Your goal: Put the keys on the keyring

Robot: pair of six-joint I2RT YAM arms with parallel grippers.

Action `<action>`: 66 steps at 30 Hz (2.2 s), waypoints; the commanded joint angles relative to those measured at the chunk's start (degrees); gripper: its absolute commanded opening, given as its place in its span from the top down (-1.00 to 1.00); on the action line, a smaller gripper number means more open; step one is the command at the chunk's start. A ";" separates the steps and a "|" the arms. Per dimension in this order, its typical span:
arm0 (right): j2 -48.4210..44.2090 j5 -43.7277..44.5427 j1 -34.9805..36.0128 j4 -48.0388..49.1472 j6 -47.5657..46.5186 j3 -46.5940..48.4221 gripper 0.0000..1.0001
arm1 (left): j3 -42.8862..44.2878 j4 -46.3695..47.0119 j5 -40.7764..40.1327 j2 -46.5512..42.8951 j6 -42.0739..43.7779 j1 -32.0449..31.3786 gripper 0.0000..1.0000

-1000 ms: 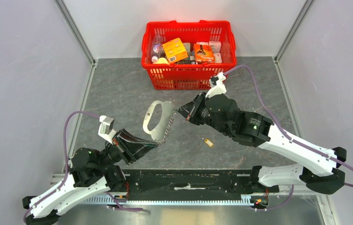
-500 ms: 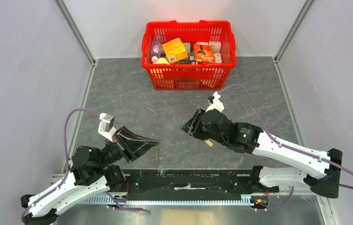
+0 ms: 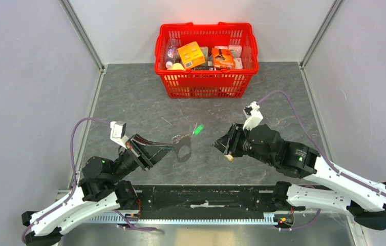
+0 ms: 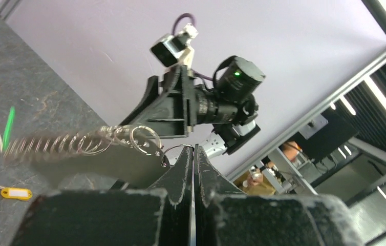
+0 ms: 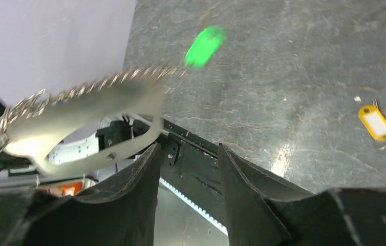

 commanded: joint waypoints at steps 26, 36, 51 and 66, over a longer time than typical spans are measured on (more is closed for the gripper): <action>17.82 -21.49 0.94 6.25 -44.40 23.51 -0.09 | 2.52 -17.59 -22.62 -2.04 -26.27 -0.24 0.96; 21.85 -17.75 3.82 15.56 -44.11 22.14 -0.10 | 1.16 -16.69 -25.90 -2.83 -30.93 -0.28 0.95; 26.61 -12.25 7.50 19.37 -47.46 22.68 -0.10 | -0.02 -14.23 -26.31 -2.22 -33.76 -0.30 0.96; 28.54 -12.60 8.03 20.85 -48.15 23.84 0.14 | -0.08 -11.53 -25.34 -1.36 -34.62 -0.26 0.96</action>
